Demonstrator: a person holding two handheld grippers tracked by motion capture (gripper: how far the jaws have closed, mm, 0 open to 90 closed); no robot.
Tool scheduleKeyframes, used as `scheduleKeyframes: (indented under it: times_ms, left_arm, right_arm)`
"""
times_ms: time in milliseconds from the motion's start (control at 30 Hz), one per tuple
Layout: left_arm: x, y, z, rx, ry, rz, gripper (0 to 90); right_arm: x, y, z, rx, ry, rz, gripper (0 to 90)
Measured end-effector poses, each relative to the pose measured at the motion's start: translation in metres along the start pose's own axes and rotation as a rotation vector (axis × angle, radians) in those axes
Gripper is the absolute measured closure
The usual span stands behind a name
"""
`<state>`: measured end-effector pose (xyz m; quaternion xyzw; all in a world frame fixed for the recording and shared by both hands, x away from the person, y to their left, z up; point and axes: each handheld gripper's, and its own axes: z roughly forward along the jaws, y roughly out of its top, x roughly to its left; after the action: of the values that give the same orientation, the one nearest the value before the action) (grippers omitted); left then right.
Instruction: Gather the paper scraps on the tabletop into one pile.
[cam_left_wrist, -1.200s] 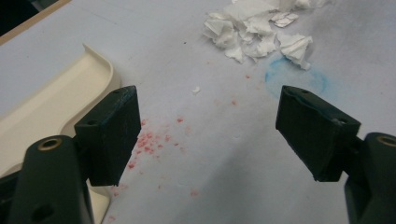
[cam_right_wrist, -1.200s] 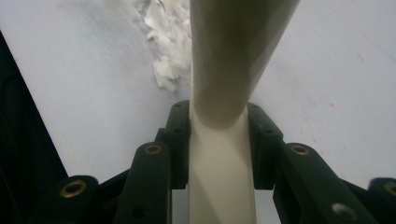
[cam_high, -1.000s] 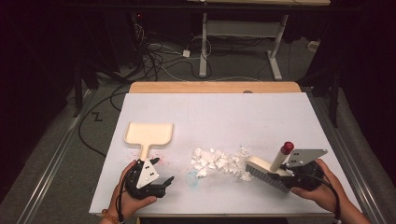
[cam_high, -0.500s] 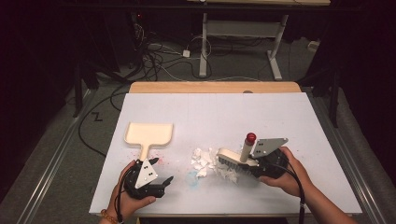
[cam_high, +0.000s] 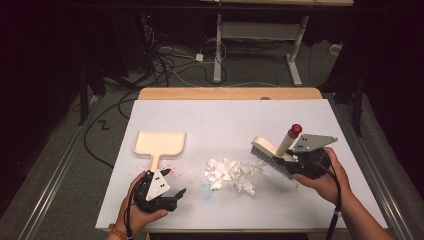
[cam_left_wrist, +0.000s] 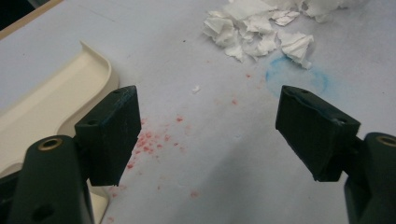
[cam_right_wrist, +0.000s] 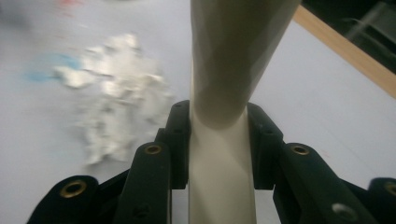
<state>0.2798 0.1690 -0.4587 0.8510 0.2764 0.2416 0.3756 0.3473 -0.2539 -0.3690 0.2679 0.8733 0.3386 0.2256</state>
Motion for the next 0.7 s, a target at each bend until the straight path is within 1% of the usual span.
scheduleKeyframes:
  times_ms: [33, 67, 167, 200, 267, 300, 367, 400, 433, 500, 533, 567, 600, 633, 667, 700]
  left_arm:
    - [0.0, 0.0, 0.0, 0.0, 0.0, 0.0, 21.7]
    - [0.0, 0.0, 0.0, 0.0, 0.0, 0.001, 21.7]
    - [0.001, 0.0, 0.0, -0.002, 0.003, -0.002, 21.7]
    - [0.001, 0.0, -0.001, -0.004, 0.004, -0.003, 21.7]
    - [0.001, -0.001, -0.002, -0.005, 0.006, -0.004, 21.7]
    - [0.001, -0.001, -0.002, -0.005, 0.006, -0.004, 21.8]
    - [0.002, -0.001, -0.003, -0.006, 0.012, -0.008, 22.0]
    - [0.002, -0.001, -0.004, -0.008, 0.012, -0.008, 22.0]
    - [0.002, -0.001, -0.004, -0.01, 0.012, -0.008, 22.0]
    - [0.002, -0.001, -0.005, -0.013, 0.012, -0.007, 22.0]
    - [0.002, -0.001, -0.005, -0.013, 0.012, -0.007, 22.0]
    - [0.002, -0.001, -0.005, -0.013, 0.012, -0.006, 22.1]
    - [0.002, -0.001, -0.005, -0.015, 0.012, -0.006, 22.1]
    - [0.002, -0.001, -0.006, -0.016, 0.012, -0.006, 22.1]
    - [0.002, -0.001, -0.006, -0.016, 0.012, -0.005, 22.1]
    - [0.002, -0.001, -0.006, -0.017, 0.011, -0.005, 22.1]
  right_arm:
    - [0.0, 0.0, 0.0, 0.0, 0.0, 0.0, 67.2]
    - [-0.004, -0.003, 0.011, 0.021, -0.046, 0.028, 67.3]
    - [-0.006, -0.006, 0.03, 0.081, -0.148, 0.045, 67.3]
    - [-0.006, -0.007, 0.036, 0.095, -0.165, 0.055, 67.3]
    - [-0.003, -0.009, 0.046, 0.115, -0.167, 0.082, 67.3]
    - [0.001, -0.008, 0.049, 0.104, -0.163, 0.091, 67.3]
    - [0.012, -0.004, 0.052, 0.103, -0.174, 0.081, 67.3]
    - [0.019, -0.002, 0.054, 0.094, -0.169, 0.084, 67.3]
    - [0.024, 0.0, 0.057, 0.091, -0.153, 0.085, 67.3]
    - [0.037, 0.005, 0.062, 0.091, -0.157, 0.072, 67.2]
    - [0.037, 0.005, 0.062, 0.091, -0.157, 0.072, 67.2]
    - [0.046, 0.011, 0.068, 0.084, -0.145, 0.077, 67.2]
    - [0.05, 0.013, 0.07, 0.081, -0.146, 0.09, 67.2]
    - [0.05, 0.013, 0.07, 0.081, -0.146, 0.09, 67.2]
    - [0.053, 0.016, 0.072, 0.072, -0.137, 0.097, 67.2]
    - [0.061, 0.021, 0.075, 0.069, -0.131, 0.101, 67.2]
